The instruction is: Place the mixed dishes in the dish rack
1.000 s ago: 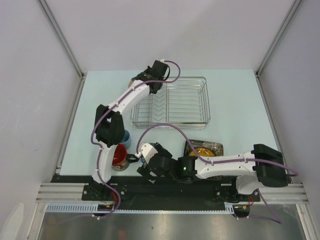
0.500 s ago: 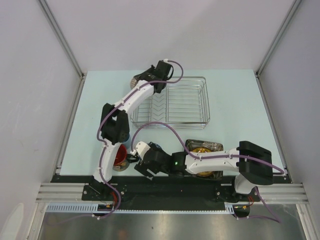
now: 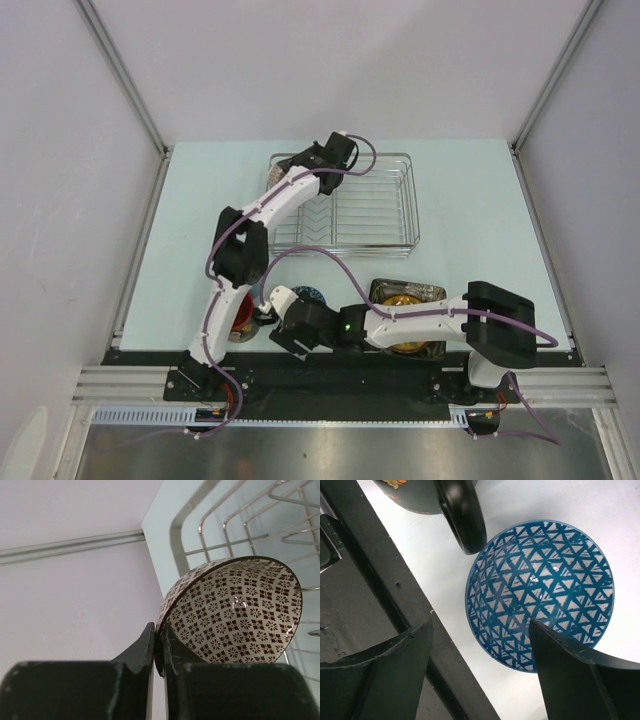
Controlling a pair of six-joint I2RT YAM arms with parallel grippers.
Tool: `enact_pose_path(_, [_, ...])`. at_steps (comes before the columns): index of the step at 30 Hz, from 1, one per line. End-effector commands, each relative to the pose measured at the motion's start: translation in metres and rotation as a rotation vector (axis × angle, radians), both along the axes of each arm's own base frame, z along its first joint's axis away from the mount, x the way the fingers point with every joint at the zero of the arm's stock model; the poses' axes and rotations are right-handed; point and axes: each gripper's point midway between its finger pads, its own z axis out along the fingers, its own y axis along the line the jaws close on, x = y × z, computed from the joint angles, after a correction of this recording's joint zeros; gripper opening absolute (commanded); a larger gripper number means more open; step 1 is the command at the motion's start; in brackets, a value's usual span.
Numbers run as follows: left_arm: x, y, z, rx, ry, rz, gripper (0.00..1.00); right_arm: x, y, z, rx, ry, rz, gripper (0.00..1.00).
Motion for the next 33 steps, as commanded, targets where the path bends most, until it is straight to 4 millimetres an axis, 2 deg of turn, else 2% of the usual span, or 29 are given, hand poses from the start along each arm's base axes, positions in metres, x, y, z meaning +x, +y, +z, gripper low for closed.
enact_pose_path(1, [-0.007,0.0,0.009,-0.005,-0.004,0.022,0.12,0.009,0.017,0.02,0.074,-0.008,-0.01,0.8])
enact_pose_path(6, [-0.006,-0.002,0.004,0.015,0.0,0.02,0.08,0.007,0.018,0.023,0.085,-0.005,-0.014,0.77])
enact_pose_path(9, [-0.005,-0.004,0.003,0.029,-0.002,0.016,0.11,0.004,0.019,0.022,0.085,-0.004,-0.011,0.75])
enact_pose_path(10, [-0.005,-0.005,0.003,0.03,-0.002,0.013,0.41,0.003,0.019,0.021,0.082,-0.003,-0.009,0.72])
enact_pose_path(11, [-0.005,-0.007,0.003,0.027,0.0,0.005,0.6,0.002,0.02,0.02,0.082,-0.003,-0.006,0.71])
enact_pose_path(13, [-0.006,-0.009,0.004,0.025,0.004,0.0,0.87,0.003,0.02,0.022,0.085,-0.002,-0.009,0.67])
enact_pose_path(14, [-0.007,-0.009,0.006,0.017,0.004,-0.004,0.93,0.005,0.019,0.021,0.083,0.0,-0.012,0.66])
enact_pose_path(16, [-0.008,-0.009,0.01,0.01,0.004,-0.007,0.99,0.005,0.018,0.022,0.085,0.003,-0.013,0.63])
enact_pose_path(22, [-0.014,-0.006,0.034,-0.028,-0.026,-0.01,1.0,0.007,0.016,0.02,0.077,0.011,-0.019,0.55])
enact_pose_path(23, [-0.016,-0.005,0.044,-0.038,-0.04,-0.012,1.0,0.008,0.015,0.019,0.074,0.011,-0.022,0.54])
enact_pose_path(24, [-0.017,-0.005,0.048,-0.045,-0.042,-0.016,1.0,0.008,0.015,0.019,0.075,0.015,-0.028,0.5])
enact_pose_path(27, [-0.02,-0.004,0.075,-0.083,-0.075,-0.027,1.0,0.009,0.015,0.016,0.071,0.021,-0.025,0.37])
enact_pose_path(33, [-0.032,0.004,0.139,-0.146,-0.178,-0.043,1.0,0.011,0.015,0.015,0.075,0.04,-0.029,0.25])
